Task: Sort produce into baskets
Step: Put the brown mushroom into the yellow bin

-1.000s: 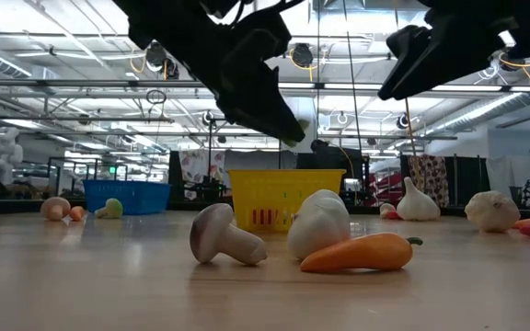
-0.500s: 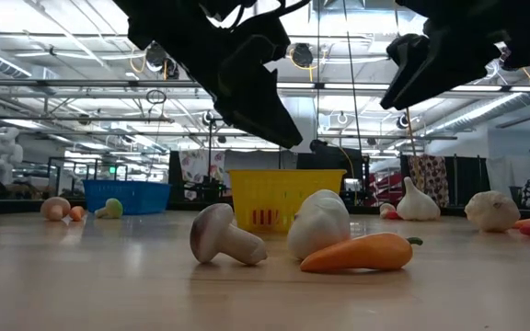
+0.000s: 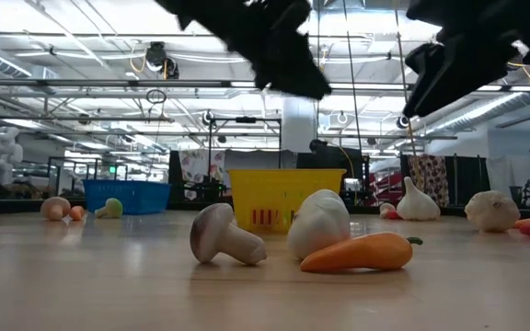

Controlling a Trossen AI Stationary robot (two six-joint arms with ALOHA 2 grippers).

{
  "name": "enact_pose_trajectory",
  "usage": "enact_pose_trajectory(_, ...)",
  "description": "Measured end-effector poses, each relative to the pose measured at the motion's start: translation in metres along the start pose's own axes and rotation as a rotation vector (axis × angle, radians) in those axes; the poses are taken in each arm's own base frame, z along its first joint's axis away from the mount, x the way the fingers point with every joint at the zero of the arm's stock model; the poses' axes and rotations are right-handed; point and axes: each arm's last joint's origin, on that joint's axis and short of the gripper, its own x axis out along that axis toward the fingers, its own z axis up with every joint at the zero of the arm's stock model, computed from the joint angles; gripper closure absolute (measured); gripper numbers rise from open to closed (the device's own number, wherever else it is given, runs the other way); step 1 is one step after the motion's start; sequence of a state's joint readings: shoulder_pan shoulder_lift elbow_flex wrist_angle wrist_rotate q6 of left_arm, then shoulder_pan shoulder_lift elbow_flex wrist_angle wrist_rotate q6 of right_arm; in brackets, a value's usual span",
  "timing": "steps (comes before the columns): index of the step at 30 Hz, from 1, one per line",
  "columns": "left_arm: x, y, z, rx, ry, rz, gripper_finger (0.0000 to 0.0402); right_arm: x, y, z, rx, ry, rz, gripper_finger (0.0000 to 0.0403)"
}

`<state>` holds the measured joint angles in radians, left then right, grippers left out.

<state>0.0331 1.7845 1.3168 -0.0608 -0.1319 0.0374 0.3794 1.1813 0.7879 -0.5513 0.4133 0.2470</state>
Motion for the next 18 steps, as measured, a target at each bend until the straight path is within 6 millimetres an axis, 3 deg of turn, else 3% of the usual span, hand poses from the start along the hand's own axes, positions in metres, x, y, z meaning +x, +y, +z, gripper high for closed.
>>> enact_pose_trajectory(9, 0.042, 0.085, 0.063, 0.019, 0.009, -0.016, 0.0212, -0.026, -0.012, -0.007, 0.155, -0.014, 0.009, 0.0261)
enact_pose_trajectory(13, 0.077, 0.107, 0.069, 0.001, 0.04, -0.053, 0.0212, -0.03, -0.012, -0.01, 0.164, 0.001, 0.01, 0.0261)
enact_pose_trajectory(18, 0.118, 0.114, 0.052, -0.006, 0.131, -0.072, 0.0212, -0.031, -0.012, -0.015, 0.148, 0.04, -0.002, 0.0261)
